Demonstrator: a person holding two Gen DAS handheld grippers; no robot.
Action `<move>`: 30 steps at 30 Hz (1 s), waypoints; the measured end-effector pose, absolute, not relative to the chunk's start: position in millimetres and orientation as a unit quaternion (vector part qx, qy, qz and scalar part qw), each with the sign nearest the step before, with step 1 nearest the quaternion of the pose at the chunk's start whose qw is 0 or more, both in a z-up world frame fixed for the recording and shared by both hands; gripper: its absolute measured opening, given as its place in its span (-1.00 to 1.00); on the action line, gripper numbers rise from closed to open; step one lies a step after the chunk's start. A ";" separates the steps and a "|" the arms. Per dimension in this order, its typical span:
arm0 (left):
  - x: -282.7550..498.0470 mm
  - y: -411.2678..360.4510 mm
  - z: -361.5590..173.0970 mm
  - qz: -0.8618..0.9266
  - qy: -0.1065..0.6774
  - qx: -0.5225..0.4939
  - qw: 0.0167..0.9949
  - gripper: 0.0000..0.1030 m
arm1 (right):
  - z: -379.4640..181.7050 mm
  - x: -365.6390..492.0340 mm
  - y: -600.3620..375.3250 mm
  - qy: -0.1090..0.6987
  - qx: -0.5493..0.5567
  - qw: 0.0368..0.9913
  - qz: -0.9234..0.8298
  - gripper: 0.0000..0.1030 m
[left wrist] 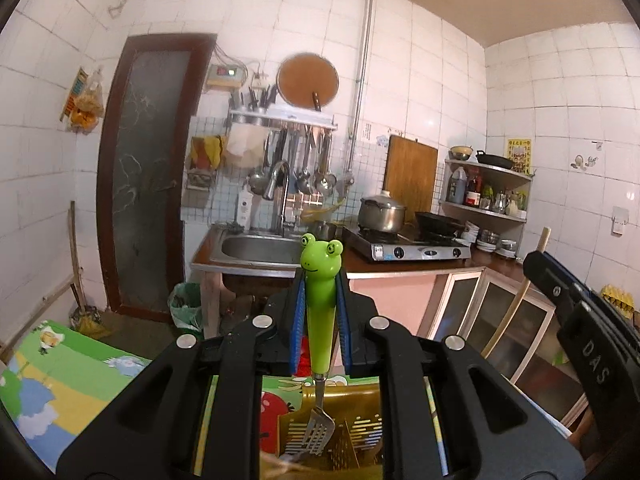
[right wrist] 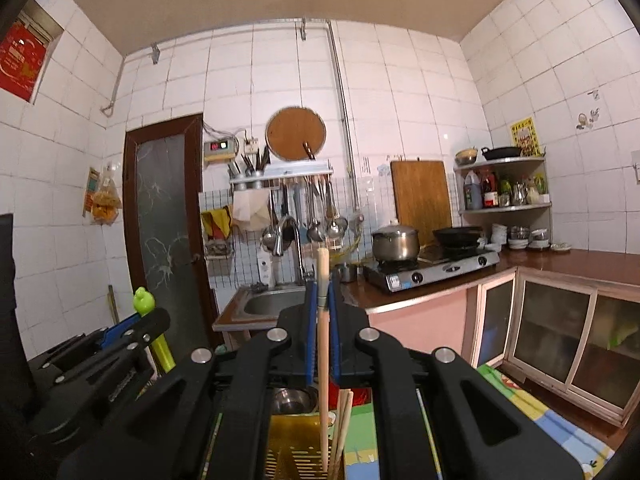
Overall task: Organize utensils
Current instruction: 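Open both tools to drop the fork and chopstick into the holder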
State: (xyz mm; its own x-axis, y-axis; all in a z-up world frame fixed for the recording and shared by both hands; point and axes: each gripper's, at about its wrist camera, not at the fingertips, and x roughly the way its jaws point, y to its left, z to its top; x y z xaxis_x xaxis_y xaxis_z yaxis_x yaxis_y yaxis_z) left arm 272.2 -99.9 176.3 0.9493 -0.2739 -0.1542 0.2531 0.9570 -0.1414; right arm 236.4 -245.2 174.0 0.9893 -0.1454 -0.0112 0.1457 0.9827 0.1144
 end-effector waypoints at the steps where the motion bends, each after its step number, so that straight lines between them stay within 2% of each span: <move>1: 280.9 -103.2 168.1 -0.134 0.093 -0.057 0.985 -0.74 | 167.9 241.3 -245.5 0.007 0.056 0.996 -0.073 -0.88; 9: 310.7 -107.4 111.9 -0.129 0.149 -0.044 0.979 -0.74 | 110.5 277.1 -254.0 0.085 0.057 0.992 -0.068 -0.88; 15: 315.7 -95.5 104.6 -0.123 0.186 -0.040 0.974 -0.72 | 92.1 288.9 -261.5 0.137 0.063 0.985 -0.078 -0.87; 17: 309.9 -89.1 114.3 -0.129 0.196 -0.040 0.971 -0.43 | 94.6 287.8 -266.8 0.152 0.063 0.983 -0.086 -0.81; 18: 303.0 -82.3 121.9 -0.122 0.190 -0.043 0.973 -0.06 | 96.2 286.2 -268.2 0.156 0.063 0.982 -0.090 -0.51; 19: 296.5 -76.4 128.4 -0.116 0.182 -0.046 0.975 0.23 | 101.0 281.1 -271.9 0.157 0.067 0.981 -0.092 -0.21; 20: 288.7 -70.6 136.0 -0.111 0.172 -0.048 0.978 0.33 | 104.8 274.9 -274.2 0.150 0.072 0.982 -0.093 0.37; 22: 272.3 -57.4 152.3 -0.103 0.156 -0.046 0.981 0.63 | 114.0 262.3 -275.9 0.138 0.068 0.983 -0.103 0.43; 25: 246.3 -41.0 171.5 -0.085 0.140 -0.039 0.986 0.90 | 127.3 243.3 -273.8 0.139 0.046 0.984 -0.104 0.51; 27: 230.7 -31.9 178.1 -0.080 0.134 -0.038 0.987 0.90 | 132.7 229.3 -269.0 0.136 0.033 0.984 -0.108 0.71; 30: 209.3 -21.3 178.6 -0.080 0.142 -0.029 0.986 0.90 | 133.7 204.4 -259.2 0.134 0.016 0.985 -0.112 0.77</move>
State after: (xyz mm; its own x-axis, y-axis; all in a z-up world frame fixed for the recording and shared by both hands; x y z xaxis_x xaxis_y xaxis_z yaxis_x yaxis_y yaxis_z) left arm 209.3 -21.3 178.6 0.9468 -0.1652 -0.2761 0.1487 0.9857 -0.0797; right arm 204.4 -259.2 133.7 0.9390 -0.2173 -0.2667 0.2257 0.9742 0.0011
